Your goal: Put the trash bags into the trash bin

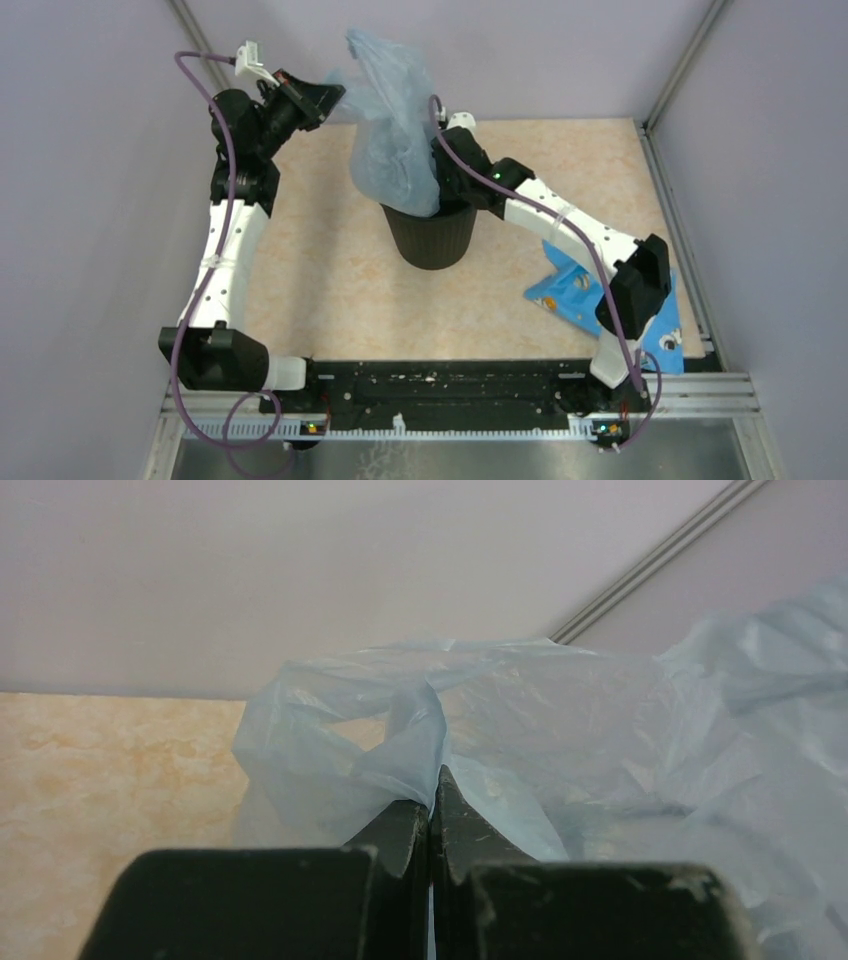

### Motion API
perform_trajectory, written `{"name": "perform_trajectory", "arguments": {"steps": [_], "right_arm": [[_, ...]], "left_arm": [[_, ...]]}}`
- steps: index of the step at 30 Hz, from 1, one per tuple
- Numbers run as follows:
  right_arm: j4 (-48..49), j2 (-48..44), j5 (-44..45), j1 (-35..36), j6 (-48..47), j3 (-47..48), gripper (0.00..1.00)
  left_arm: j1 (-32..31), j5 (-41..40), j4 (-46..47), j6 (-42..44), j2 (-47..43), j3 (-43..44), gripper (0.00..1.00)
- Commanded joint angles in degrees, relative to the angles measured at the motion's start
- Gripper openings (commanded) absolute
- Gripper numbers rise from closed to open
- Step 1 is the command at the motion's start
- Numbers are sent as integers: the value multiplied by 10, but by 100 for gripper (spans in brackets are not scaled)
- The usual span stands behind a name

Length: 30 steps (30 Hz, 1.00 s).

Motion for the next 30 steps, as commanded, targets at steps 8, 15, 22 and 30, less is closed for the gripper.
{"name": "perform_trajectory", "arguments": {"steps": [8,15,22,30], "right_arm": [[-10,-119,8,4,-1,9,48],[-9,-163,1,4,-1,-7,57],[106,-181,-55,-2,-103,-14,75],[168,-115,-194,-77,-112,16,72]], "left_arm": [[-2,-20,25,3,5,6,0],[-2,-21,24,4,7,8,0],[-2,-13,24,-2,13,13,0],[-2,-1,25,-12,18,9,0]]}}
